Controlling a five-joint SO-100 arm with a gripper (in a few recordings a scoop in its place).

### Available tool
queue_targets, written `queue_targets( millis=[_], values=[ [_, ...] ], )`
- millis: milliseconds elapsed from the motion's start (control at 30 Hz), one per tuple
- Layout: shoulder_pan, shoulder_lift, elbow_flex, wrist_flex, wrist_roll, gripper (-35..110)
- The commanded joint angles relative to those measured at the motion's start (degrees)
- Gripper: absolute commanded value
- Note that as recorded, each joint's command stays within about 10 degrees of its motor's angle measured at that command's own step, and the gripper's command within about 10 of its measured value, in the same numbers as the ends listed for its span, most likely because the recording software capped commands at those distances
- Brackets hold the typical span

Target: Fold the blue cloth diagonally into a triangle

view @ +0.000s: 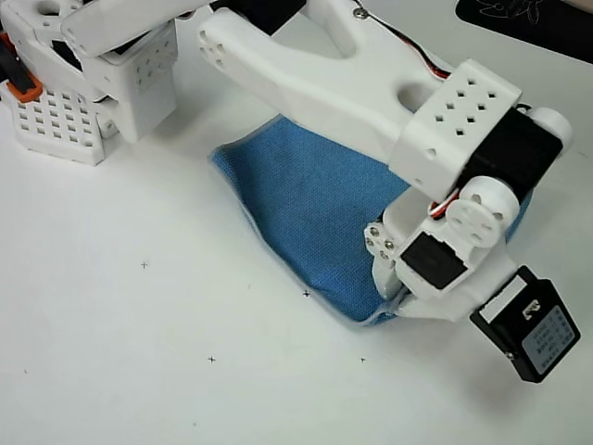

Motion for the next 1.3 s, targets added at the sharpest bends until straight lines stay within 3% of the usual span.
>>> queue_targets(
  millis=[0, 667, 1100, 1267],
  values=[
    [-0.7, 10.0, 0.2, 1.7, 0.4, 0],
    [-4.0, 10.0, 2.1, 2.8, -1.4, 0],
    [4.5, 10.0, 3.3, 2.8, -12.0, 0],
    [5.4, 10.0, -4.5, 2.8, -20.1, 0]
  ],
)
